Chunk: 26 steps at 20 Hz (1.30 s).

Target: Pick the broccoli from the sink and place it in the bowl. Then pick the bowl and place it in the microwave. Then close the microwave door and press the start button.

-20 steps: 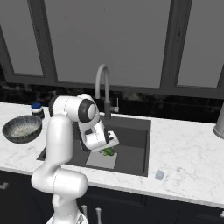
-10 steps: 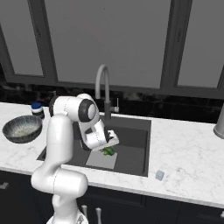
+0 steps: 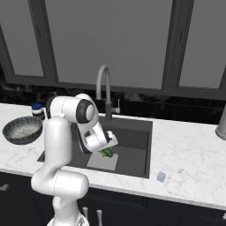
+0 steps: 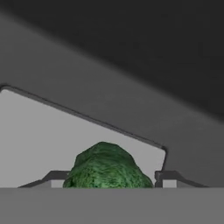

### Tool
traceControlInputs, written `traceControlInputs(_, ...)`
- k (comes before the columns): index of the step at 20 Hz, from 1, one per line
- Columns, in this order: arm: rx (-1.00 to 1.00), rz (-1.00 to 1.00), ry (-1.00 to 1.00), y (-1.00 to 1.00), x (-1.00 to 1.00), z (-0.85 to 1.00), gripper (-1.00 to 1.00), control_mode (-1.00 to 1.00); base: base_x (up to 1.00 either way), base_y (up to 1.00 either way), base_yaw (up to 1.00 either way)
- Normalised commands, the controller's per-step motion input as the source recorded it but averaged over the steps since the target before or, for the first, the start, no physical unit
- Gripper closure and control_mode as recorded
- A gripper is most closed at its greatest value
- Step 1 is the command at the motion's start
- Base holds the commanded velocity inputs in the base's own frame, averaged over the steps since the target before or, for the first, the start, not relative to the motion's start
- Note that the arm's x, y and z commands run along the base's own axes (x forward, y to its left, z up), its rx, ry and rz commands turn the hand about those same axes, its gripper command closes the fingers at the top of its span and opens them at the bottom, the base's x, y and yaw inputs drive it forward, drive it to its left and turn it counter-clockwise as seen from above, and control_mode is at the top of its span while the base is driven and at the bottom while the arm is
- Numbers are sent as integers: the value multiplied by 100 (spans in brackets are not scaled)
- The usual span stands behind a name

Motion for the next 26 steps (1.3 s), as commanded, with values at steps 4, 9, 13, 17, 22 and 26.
traceControlInputs(4,0,-7,-6,97,-51,87,100,-100,0,0,0)
traceControlInputs(9,5,0,0,64,-54,100,100,-100,0,0,0)
traceControlInputs(13,14,0,-15,19,-46,100,100,-100,0,0,0)
traceControlInputs(17,23,6,-39,13,-4,100,100,-100,0,0,0)
traceControlInputs(22,25,9,-34,23,0,100,100,-100,0,0,0)
traceControlInputs(26,26,6,-17,41,-24,100,100,-100,0,0,0)
